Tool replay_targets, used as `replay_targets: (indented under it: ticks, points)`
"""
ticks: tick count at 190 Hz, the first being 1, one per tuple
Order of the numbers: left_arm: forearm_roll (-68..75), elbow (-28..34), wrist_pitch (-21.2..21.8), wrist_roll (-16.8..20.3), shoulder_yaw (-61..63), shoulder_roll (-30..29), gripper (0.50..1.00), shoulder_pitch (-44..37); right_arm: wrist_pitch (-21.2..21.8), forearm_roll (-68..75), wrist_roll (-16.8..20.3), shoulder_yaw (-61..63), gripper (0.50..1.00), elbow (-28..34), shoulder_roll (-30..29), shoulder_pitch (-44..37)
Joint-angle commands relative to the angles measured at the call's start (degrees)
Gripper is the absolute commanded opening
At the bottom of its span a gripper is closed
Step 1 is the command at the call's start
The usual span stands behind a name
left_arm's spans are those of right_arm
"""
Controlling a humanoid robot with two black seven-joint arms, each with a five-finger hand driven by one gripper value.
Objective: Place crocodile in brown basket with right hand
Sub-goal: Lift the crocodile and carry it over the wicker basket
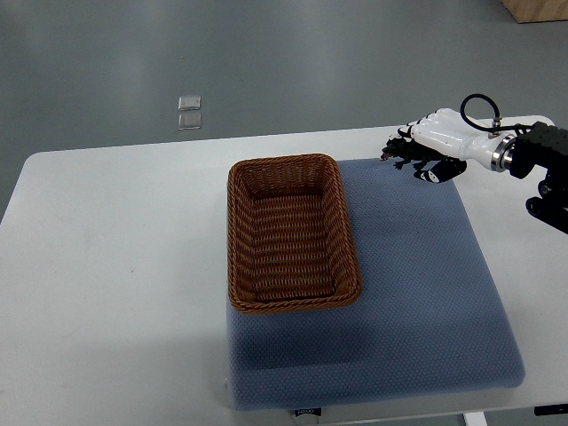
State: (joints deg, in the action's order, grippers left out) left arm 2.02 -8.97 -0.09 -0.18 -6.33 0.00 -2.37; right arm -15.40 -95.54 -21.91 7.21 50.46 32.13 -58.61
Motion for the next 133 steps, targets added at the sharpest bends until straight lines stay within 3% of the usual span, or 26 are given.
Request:
replay_targets:
  ticks: [1,33,79,133]
  points:
    - [0.0,0.0,0.0,0.0,0.0,0.0,1.000,0.0,-0.7,-0.1,-0.6,0.1,0.500,2.9,-0.4,-2.0]
    - [0.0,0.0,0.0,0.0,0.0,0.0,1.000,0.0,-1.5,0.0,-0.8,0.0,0.500,6.5,-1.6,-4.1]
    - [0.0,0.0,0.0,0.0,0.0,0.0,1.000,0.0,-1.5,-0.3,-2.7,0.0,0.500,11.9,-8.4,-4.4]
    - [0.0,0.0,0.0,0.0,0.0,0.0,1.000,0.0,-0.9,-1.1,-2.9,-1.1,0.500,12.4,-11.4,-1.6]
